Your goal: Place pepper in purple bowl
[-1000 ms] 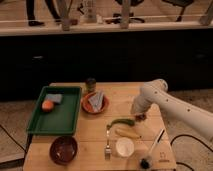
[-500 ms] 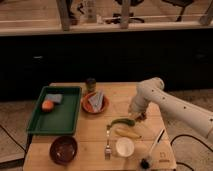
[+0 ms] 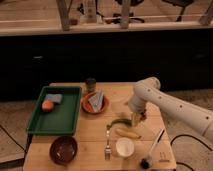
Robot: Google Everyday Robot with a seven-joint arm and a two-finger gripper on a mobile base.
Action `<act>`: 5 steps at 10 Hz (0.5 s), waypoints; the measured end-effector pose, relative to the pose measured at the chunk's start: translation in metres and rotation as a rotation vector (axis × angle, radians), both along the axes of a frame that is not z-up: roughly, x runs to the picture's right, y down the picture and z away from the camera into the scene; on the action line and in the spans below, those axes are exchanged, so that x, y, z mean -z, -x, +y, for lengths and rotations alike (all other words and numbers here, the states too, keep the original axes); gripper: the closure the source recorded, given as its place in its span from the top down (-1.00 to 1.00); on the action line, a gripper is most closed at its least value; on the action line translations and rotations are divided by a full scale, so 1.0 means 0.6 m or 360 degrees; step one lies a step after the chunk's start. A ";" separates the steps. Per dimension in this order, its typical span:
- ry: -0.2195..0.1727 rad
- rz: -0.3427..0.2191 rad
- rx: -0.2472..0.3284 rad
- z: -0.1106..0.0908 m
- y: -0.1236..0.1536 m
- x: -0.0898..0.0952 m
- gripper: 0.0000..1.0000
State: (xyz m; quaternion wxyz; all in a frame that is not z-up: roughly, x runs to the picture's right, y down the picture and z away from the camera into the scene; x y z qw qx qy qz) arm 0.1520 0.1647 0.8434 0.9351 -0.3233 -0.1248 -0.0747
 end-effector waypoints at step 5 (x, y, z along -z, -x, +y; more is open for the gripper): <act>0.0018 -0.0021 0.0031 0.024 0.032 -0.025 0.33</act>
